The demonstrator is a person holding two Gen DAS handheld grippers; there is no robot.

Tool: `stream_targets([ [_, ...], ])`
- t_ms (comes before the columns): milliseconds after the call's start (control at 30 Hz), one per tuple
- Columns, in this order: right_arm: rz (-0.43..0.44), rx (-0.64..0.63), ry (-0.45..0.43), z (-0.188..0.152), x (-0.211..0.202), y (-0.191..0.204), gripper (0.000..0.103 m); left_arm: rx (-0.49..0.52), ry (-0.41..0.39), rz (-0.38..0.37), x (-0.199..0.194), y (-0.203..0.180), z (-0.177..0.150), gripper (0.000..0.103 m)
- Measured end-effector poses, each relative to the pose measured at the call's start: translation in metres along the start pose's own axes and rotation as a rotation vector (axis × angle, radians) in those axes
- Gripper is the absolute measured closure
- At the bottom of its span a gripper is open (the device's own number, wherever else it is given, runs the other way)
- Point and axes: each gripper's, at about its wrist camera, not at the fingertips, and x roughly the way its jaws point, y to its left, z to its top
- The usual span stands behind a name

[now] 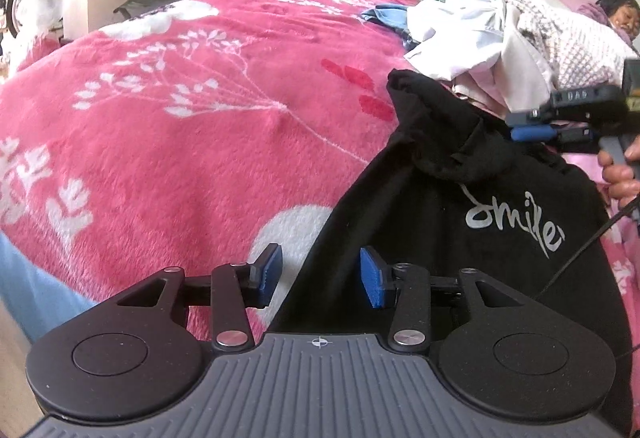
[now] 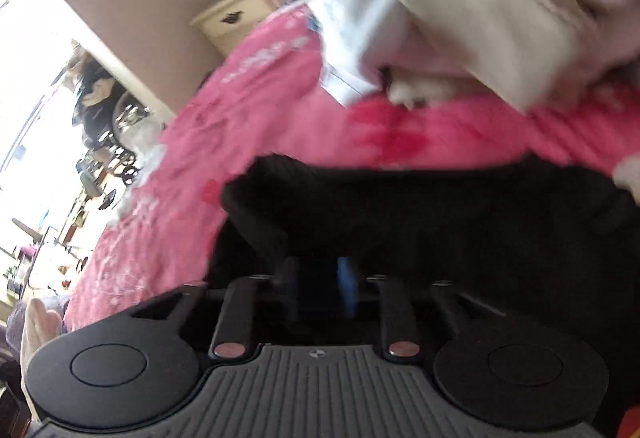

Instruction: Fold clothes

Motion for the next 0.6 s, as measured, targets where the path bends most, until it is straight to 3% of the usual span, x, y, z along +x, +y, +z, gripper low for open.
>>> stream_targets([
  [100, -0.006, -0.079, 0.048, 0.008, 0.013, 0.017, 0.052, 0.003, -0.015, 0.007, 0.001, -0.002, 0.005, 0.060],
  [167, -0.050, -0.047, 0.142, 0.007, 0.032, 0.022, 0.047, -0.002, -0.022, 0.013, 0.001, -0.002, 0.007, 0.060],
  [267, -0.122, 0.173, 0.250, -0.001, 0.041, 0.008, 0.047, -0.002, -0.020, 0.011, -0.003, -0.001, 0.004, 0.060],
  [367, -0.112, 0.276, 0.217, -0.007, 0.035, 0.000, 0.049, 0.016, -0.011, 0.011, -0.005, -0.001, -0.001, 0.060],
  [500, -0.149, 0.223, 0.179, 0.002, 0.041, 0.006, 0.048, 0.032, -0.007, 0.013, -0.003, -0.003, -0.003, 0.060],
  [600, -0.143, 0.180, 0.206, 0.003, 0.050, 0.015, 0.048, 0.041, -0.023, 0.008, -0.003, -0.005, -0.001, 0.060],
])
